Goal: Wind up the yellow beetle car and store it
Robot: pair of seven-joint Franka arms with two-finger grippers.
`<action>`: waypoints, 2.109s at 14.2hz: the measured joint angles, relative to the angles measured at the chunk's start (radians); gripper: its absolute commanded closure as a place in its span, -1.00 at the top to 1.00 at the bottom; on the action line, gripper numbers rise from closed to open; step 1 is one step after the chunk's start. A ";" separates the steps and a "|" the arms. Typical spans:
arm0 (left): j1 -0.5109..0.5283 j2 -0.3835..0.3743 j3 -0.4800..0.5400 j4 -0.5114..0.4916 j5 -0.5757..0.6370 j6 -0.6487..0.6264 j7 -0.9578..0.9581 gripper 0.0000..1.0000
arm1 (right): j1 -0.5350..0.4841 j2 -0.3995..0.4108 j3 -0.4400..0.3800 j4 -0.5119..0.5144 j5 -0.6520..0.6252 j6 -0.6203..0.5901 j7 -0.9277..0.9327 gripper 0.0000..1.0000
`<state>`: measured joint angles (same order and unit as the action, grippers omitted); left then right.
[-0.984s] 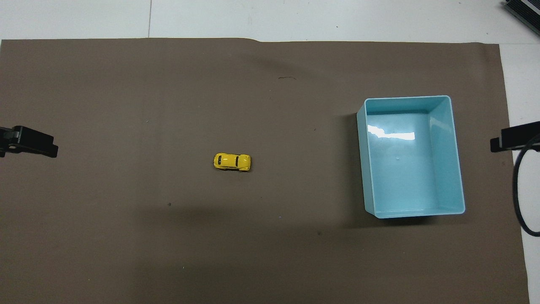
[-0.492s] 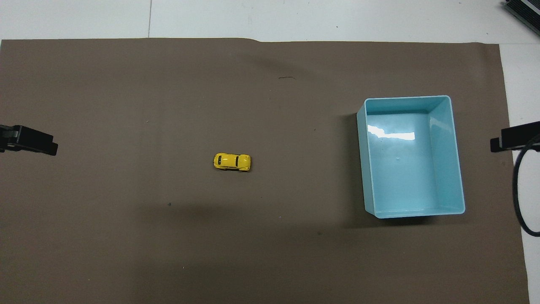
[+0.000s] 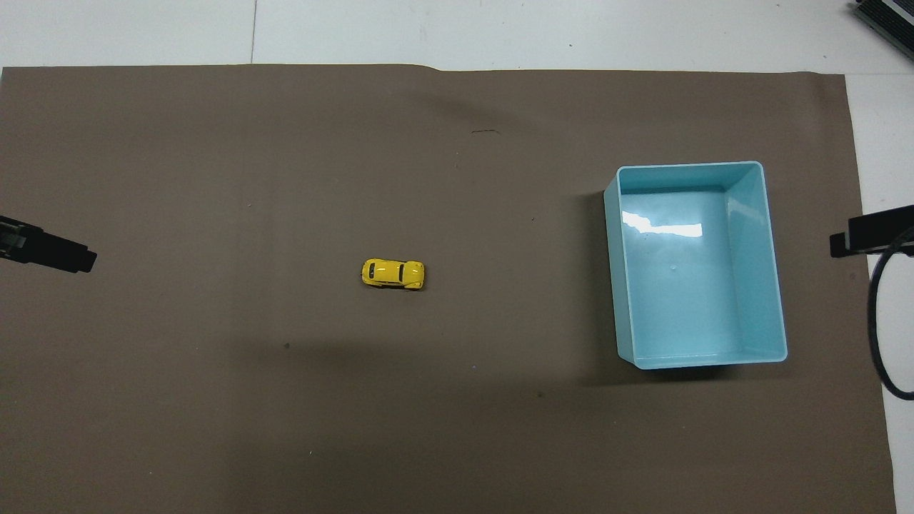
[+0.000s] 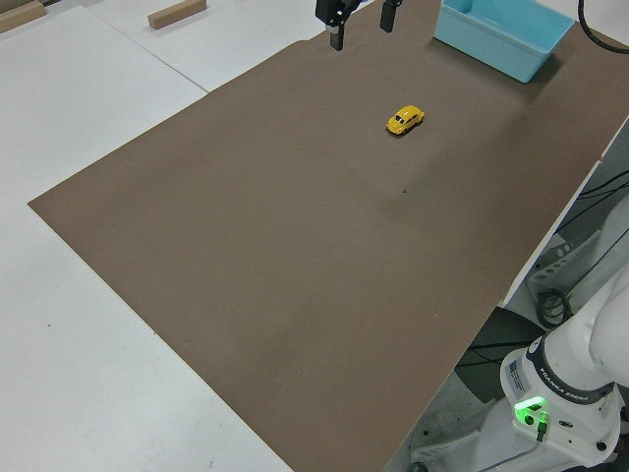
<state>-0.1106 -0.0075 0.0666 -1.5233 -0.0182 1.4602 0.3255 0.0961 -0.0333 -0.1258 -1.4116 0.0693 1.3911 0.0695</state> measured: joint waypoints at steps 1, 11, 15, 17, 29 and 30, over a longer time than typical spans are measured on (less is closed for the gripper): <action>0.000 0.000 0.000 -0.001 0.000 0.000 0.034 1.00 | 0.000 0.000 0.000 0.000 0.000 0.000 0.000 1.00; -0.002 0.083 -0.025 -0.007 -0.003 0.087 0.555 1.00 | 0.000 0.000 0.000 0.000 0.000 0.000 0.000 1.00; -0.025 0.121 -0.037 -0.021 -0.033 0.184 0.740 1.00 | 0.000 0.000 0.000 0.000 0.000 0.000 0.000 1.00; -0.031 0.139 -0.039 -0.048 -0.088 0.248 0.827 1.00 | 0.000 0.000 0.000 0.000 0.000 0.000 0.000 1.00; -0.239 0.304 -0.041 -0.192 -0.172 0.560 0.958 1.00 | 0.000 0.000 0.000 0.000 0.000 0.000 0.000 1.00; -0.260 0.305 -0.041 -0.218 -0.172 0.594 0.957 1.00 | 0.000 0.000 0.000 0.000 0.000 0.000 0.000 1.00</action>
<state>-0.3710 0.2976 0.0255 -1.7412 -0.1900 2.0541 1.2827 0.0961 -0.0333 -0.1258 -1.4116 0.0693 1.3911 0.0695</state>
